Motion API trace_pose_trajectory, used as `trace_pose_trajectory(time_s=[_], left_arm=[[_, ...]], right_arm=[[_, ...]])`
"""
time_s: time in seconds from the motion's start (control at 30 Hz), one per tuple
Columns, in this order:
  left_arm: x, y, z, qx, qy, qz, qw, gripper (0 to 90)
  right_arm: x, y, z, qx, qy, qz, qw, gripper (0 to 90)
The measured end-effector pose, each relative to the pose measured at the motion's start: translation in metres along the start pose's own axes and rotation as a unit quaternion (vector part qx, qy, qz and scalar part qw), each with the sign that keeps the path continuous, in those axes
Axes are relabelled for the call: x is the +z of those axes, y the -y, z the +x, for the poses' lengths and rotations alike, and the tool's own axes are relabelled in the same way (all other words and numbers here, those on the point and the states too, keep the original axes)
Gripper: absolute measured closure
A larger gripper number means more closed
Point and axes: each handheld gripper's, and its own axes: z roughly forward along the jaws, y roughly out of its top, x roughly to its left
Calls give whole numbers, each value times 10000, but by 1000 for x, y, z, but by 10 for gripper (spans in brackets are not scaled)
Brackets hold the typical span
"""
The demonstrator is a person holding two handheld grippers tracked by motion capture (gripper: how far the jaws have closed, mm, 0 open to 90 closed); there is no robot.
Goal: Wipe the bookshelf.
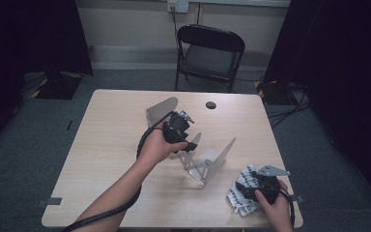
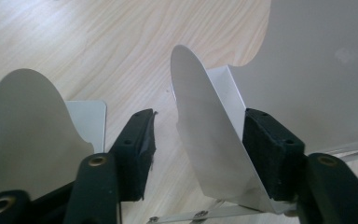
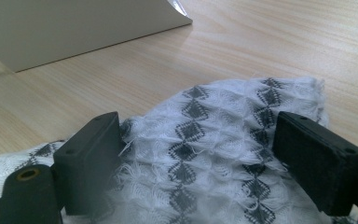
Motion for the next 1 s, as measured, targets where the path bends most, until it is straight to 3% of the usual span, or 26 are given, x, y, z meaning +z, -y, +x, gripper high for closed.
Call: trace_pose_trajectory(time_s=[0.17, 0.37, 0.7, 1.0], left_arm=[[3, 0, -1, -93, -9, -8, 10000, 503], [5, -1, -4, -17, -32, 13, 10000, 576], [11, -2, -6, -226, -22, 4, 9997, 672], [15, -7, -12, -202, -130, 51, 9997, 780]], right_arm=[[0, 0, 0, 5, -9, 0, 10000, 148], [0, 0, 0, 5, -10, 1, 10000, 148], [0, 0, 0, 3, -1, -1, 10000, 148], [0, 0, 0, 6, -3, 0, 10000, 148]])
